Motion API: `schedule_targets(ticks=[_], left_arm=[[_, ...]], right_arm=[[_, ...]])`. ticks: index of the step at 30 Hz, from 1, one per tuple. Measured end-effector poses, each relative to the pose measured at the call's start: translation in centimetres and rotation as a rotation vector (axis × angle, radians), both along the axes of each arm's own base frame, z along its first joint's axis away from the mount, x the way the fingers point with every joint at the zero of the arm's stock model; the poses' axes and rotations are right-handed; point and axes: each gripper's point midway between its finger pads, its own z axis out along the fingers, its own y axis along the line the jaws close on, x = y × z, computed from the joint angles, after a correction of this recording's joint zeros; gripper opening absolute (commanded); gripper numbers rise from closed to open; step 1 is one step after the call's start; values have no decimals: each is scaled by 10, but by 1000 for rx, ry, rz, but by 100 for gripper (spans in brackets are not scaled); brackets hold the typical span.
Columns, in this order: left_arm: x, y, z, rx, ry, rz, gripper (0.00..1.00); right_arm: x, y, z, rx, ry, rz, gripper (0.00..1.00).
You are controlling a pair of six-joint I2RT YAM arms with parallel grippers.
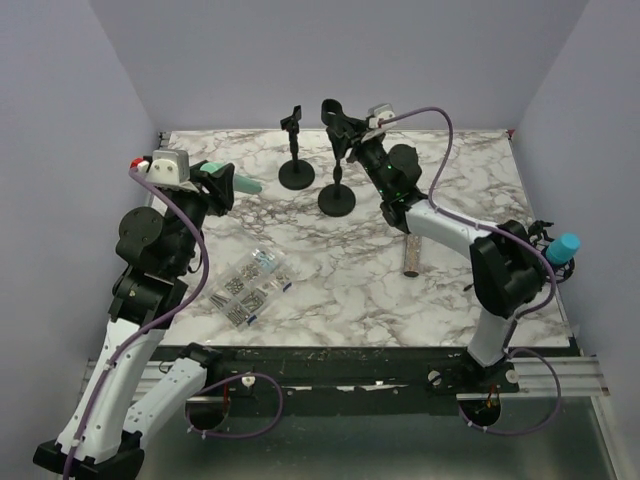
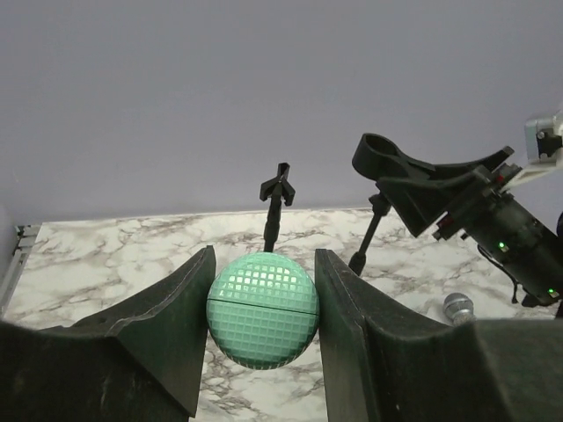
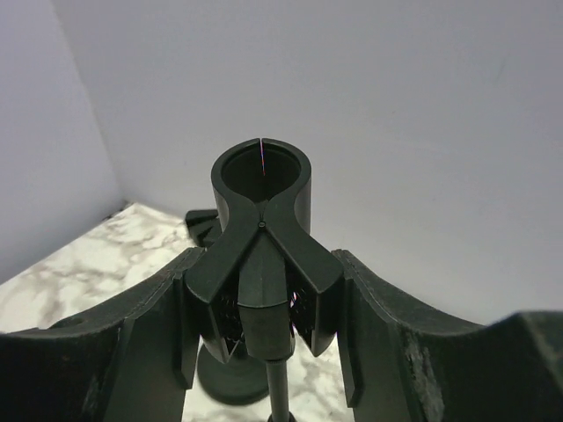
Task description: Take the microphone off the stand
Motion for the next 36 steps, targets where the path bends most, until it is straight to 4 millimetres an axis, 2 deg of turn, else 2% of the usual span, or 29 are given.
schedule_targets(ticks=[7,11,20,29,36], left_arm=[[11,-1,-5,2,10,15,0],[17,-4,-10,6,25,13,0],[23,-9,-16,5,47,-4,0],[24,-14,-18,-4,59,-26,0],[28,-17,-23,-6,76,-36,0]], right_arm=[[73,7,5,4,-57,-98,0],[88,8,4,-1,-64,-119,0],[90,4,-3,-14,-59,-137,1],[65,-12,-11,51,-116,-145,1],[69,-10,-11,55,-130,-148,1]])
